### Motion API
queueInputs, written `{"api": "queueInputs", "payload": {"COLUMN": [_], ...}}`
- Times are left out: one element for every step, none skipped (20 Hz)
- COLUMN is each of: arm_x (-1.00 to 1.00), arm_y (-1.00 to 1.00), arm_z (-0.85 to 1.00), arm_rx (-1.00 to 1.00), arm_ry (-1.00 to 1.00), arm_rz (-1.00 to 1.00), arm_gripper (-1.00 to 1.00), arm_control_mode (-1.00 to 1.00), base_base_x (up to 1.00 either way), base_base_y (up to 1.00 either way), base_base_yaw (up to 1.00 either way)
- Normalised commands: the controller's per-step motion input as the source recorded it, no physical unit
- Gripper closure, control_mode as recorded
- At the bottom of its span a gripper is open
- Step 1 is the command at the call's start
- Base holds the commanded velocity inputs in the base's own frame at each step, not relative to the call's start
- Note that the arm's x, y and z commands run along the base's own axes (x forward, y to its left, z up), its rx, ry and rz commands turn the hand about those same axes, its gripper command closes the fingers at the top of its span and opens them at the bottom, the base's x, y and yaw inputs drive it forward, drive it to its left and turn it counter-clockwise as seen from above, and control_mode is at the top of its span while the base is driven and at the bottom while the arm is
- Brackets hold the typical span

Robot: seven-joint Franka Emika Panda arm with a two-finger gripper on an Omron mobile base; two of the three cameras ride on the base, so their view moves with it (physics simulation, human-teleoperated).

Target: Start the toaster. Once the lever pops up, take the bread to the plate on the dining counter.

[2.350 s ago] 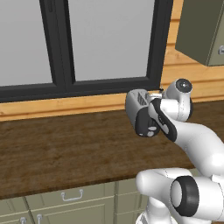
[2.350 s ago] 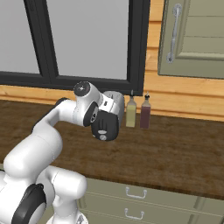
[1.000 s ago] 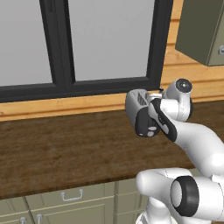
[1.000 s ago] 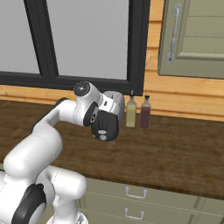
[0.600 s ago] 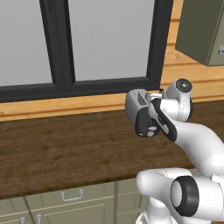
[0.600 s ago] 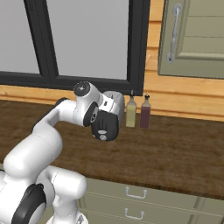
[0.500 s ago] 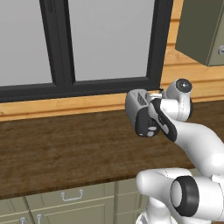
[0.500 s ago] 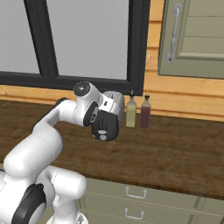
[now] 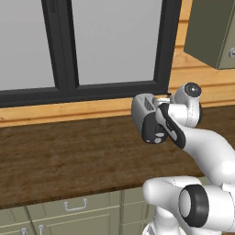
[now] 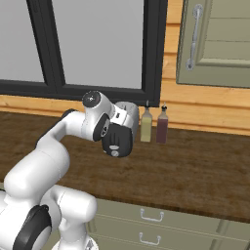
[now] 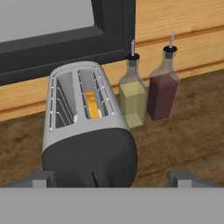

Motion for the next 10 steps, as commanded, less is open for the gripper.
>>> {"api": "queueInputs", "payload": {"arm_x": [0.0, 0.0, 0.0, 0.0, 0.0, 0.0, 0.0, 0.0, 0.0, 0.0], "arm_y": [0.0, 0.0, 0.0, 0.0, 0.0, 0.0, 0.0, 0.0, 0.0, 0.0], "arm_z": [0.0, 0.0, 0.0, 0.0, 0.0, 0.0, 0.0, 0.0, 0.0, 0.0], "arm_rx": [0.0, 0.0, 0.0, 0.0, 0.0, 0.0, 0.0, 0.0, 0.0, 0.0], "arm_ry": [0.0, 0.0, 0.0, 0.0, 0.0, 0.0, 0.0, 0.0, 0.0, 0.0], "arm_rz": [0.0, 0.0, 0.0, 0.0, 0.0, 0.0, 0.0, 0.0, 0.0, 0.0], "arm_gripper": [-1.0, -1.0, -1.0, -1.0, -1.0, -1.0, -1.0, -1.0, -1.0, -1.0], "arm_control_mode": [-1.0, -1.0, -1.0, -1.0, -1.0, -1.0, -1.0, -1.0, -1.0, -1.0], "base_base_x": [0.0, 0.0, 0.0, 0.0, 0.0, 0.0, 0.0, 0.0, 0.0, 0.0], "base_base_y": [0.0, 0.0, 0.0, 0.0, 0.0, 0.0, 0.0, 0.0, 0.0, 0.0], "base_base_yaw": [0.0, 0.0, 0.0, 0.0, 0.0, 0.0, 0.0, 0.0, 0.0, 0.0]}}
